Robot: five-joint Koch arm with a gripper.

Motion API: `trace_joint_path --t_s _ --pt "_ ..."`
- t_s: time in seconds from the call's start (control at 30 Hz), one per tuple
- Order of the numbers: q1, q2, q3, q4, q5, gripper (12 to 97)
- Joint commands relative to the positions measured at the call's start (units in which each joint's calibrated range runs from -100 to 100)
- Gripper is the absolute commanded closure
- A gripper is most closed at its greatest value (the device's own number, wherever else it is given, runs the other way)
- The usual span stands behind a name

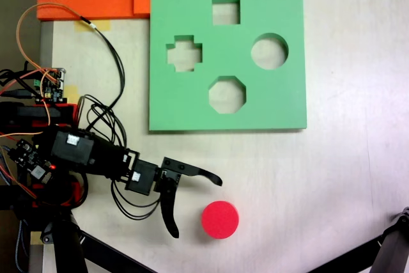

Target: Put the cylinder block into the corresponding hole

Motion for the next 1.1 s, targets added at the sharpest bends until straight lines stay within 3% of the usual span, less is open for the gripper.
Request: trace_joint_path --t_s 0.0,0.7,0.87,0.97,1.07 --pt "-0.34 3.39 3.03 6.54 0.15 21.7" --pt "-1.66 28.81 25.47 7.02 0.1 22.6" --pt "-1.61 28.81 25.67 7.6 0.1 38.7" --pt "-1.61 28.81 25.57 8.95 0.05 53.1" --pt "-1.61 28.67 25.57 9.24 -0.15 60.5"
